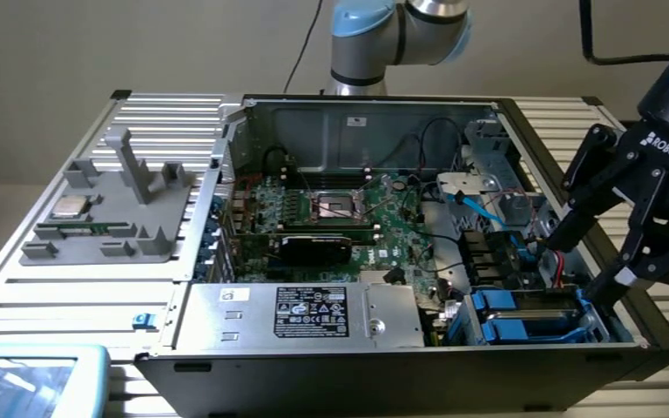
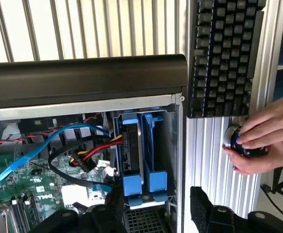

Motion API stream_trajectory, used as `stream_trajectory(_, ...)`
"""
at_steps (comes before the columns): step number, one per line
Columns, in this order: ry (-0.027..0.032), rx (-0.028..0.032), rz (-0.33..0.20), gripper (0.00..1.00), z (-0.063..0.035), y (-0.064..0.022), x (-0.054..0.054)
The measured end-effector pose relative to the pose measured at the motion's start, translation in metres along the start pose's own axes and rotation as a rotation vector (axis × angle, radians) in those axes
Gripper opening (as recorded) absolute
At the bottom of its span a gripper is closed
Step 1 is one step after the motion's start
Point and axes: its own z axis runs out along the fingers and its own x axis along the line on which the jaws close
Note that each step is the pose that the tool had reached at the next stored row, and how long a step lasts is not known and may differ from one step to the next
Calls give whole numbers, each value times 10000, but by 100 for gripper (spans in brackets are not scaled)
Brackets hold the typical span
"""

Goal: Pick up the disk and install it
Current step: 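Insert the first disk wire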

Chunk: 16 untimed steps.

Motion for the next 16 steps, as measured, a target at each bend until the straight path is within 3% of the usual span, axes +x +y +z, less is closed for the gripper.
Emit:
stream_trajectory(2,-213,-152,81,66,-1,-9,14)
stream_trajectory(3,-275,-248,114,66,-3,-12,26)
stream_trajectory(6,-294,-629,192,66,-15,-19,84)
stream_trajectory(9,-258,-1092,231,66,-24,-24,127)
stream_trajectory(10,-266,-1171,222,66,-24,-25,132)
stream_trajectory(14,-294,-1181,219,66,-23,-34,132)
stream_trajectory(16,-325,-1251,242,66,-10,-81,131)
